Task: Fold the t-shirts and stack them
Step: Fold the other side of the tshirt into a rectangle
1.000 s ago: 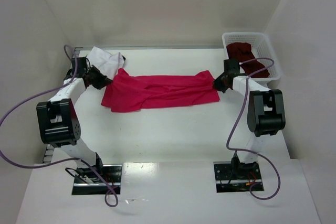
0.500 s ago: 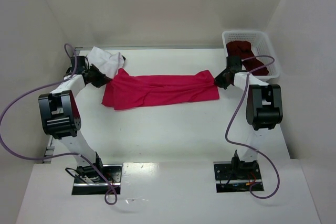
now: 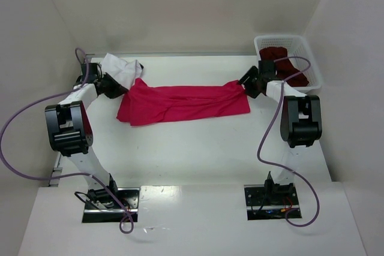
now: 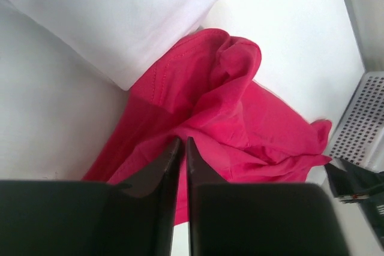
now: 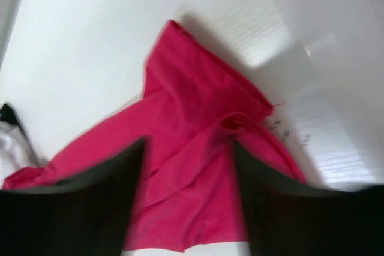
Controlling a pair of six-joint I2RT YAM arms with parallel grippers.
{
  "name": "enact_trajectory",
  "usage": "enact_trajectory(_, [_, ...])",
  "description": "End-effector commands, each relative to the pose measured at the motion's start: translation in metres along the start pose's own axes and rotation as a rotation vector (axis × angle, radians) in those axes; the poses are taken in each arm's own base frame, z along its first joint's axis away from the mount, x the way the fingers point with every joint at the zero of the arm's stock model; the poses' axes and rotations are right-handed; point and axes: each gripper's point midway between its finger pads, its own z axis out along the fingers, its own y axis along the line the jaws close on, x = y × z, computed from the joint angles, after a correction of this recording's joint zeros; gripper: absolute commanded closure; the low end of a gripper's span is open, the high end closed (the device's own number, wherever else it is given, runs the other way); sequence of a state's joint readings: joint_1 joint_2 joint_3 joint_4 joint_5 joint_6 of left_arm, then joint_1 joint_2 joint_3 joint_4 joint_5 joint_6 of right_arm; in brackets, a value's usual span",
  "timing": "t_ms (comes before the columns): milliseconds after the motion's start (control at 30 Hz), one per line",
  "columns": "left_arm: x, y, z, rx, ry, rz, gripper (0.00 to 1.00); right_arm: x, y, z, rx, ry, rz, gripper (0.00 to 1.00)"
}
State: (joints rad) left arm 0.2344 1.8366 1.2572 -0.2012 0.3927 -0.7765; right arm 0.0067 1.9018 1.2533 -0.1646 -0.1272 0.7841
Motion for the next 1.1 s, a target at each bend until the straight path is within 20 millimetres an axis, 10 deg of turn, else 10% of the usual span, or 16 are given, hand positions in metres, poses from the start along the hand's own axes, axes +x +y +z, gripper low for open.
enact_trajectory(0, [-0.026, -0.03, -0.019, 0.076, -0.072, 0.09, 0.78, -0.008, -0.001, -0.002, 0.009, -0.008, -0.009, 0.21])
enact_trajectory(100, [-0.033, -0.036, -0.039, 0.055, -0.124, 0.146, 0.56, -0.007, 0.018, -0.02, -0.034, -0.016, -0.04, 0.02])
enact_trajectory(267, [-0.032, -0.042, -0.074, 0.029, -0.185, 0.188, 0.2, 0.001, 0.063, -0.05, -0.141, -0.04, -0.116, 0.0])
enact_trajectory(567, [0.01, -0.055, -0.112, 0.114, -0.159, 0.233, 0.01, 0.044, 0.077, -0.057, -0.186, 0.045, -0.346, 0.0])
enact_trajectory(1067, [0.052, -0.074, -0.136, 0.247, -0.027, 0.373, 0.01, 0.071, 0.11, -0.041, -0.209, 0.119, -1.023, 0.0])
